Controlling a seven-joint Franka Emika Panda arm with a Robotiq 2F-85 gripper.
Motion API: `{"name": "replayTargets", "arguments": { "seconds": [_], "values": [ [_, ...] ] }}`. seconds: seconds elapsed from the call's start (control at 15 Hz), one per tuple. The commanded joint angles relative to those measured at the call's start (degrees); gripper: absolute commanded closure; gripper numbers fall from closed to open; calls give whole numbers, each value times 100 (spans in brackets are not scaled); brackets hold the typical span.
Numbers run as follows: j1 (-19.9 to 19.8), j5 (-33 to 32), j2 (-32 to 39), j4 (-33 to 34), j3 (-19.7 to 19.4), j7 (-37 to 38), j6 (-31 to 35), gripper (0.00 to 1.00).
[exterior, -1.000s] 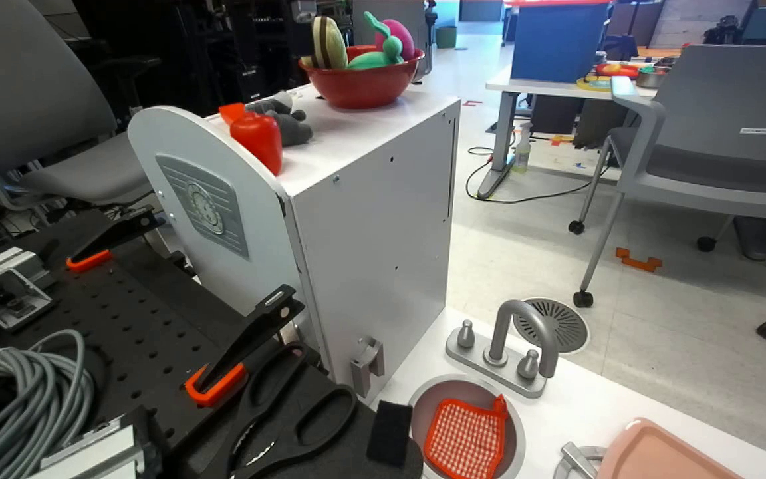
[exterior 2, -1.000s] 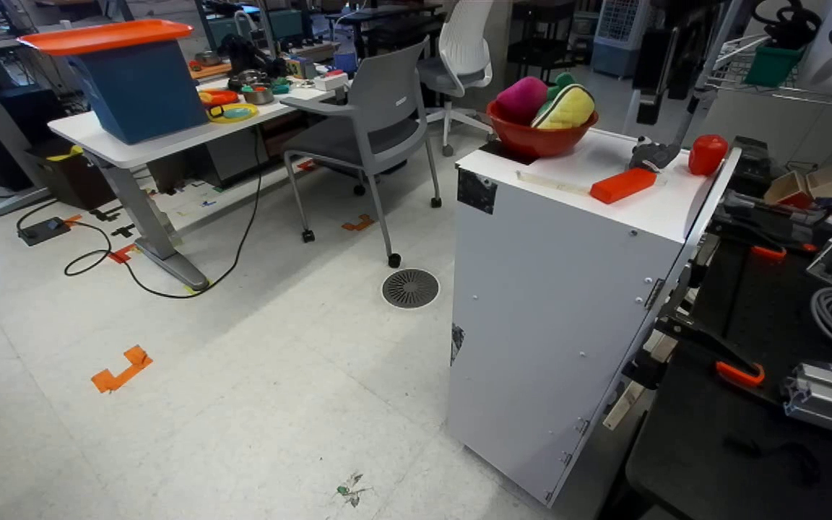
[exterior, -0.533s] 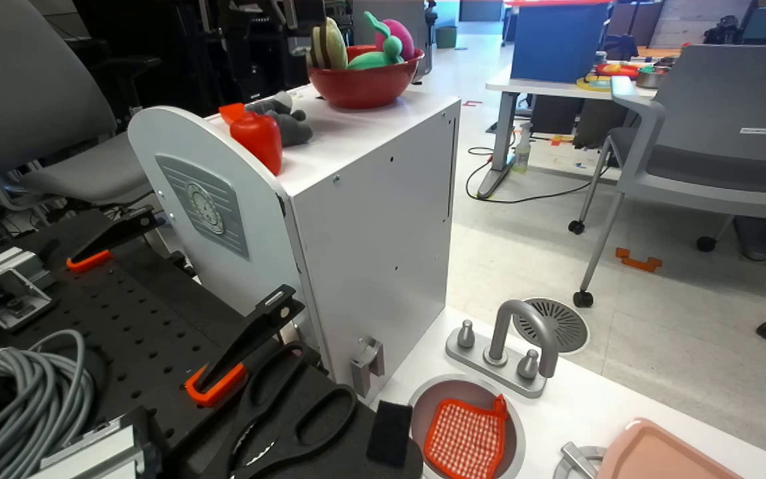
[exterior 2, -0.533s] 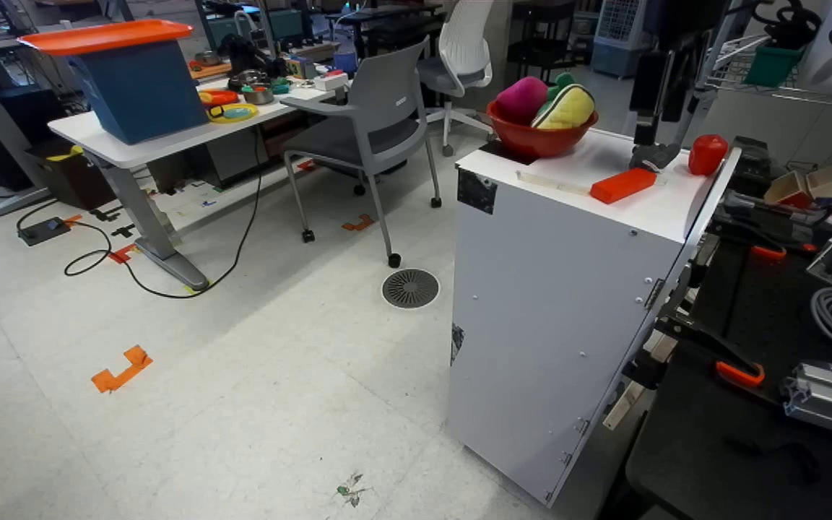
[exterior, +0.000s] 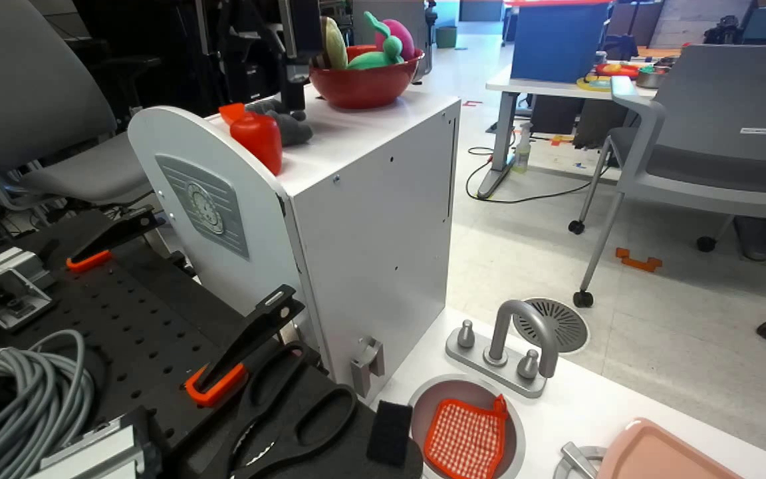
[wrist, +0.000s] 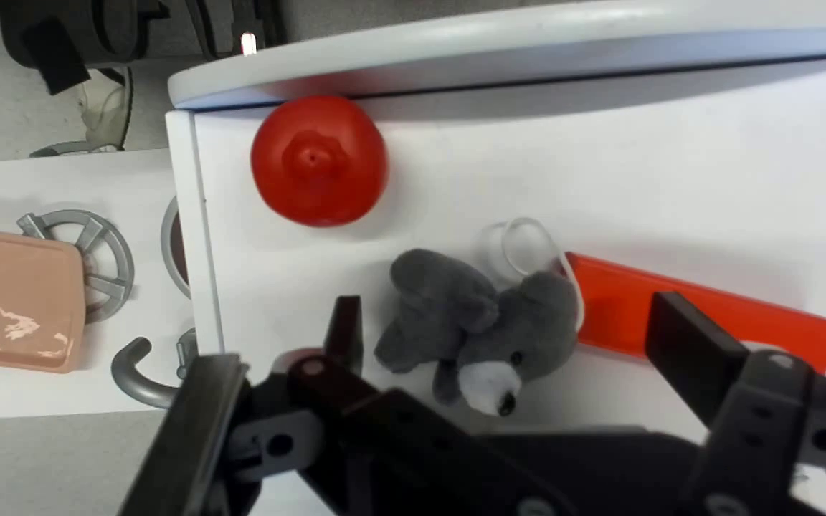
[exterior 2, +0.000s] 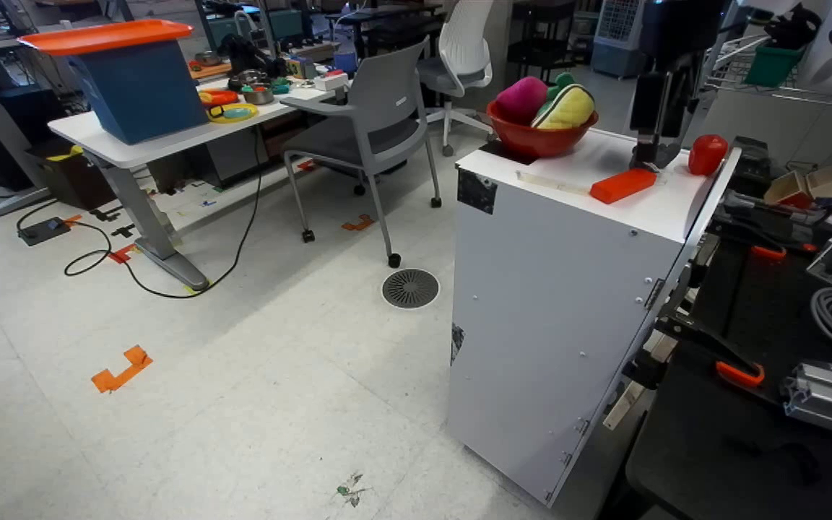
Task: Put the grey bear in the red bowl
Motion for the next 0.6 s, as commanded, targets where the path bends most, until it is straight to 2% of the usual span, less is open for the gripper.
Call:
{"name": "replayTargets", "arguments": {
  "seconds": [0.0,0.13,0.2,0.27,0.4,0.53],
  "values": [
    [-17,76,129,140,-9,-102,-60,0],
    [-27,76,157,161,-21,-92,-74,0],
    [-33,77,163,168,-25,-87,-78,8],
    [-37,70,165,175,-30,-80,-82,28],
    [-42,68,170,184,-41,-71,-86,33],
    [-46,75,163,180,-51,-71,-83,49]
  ]
}}
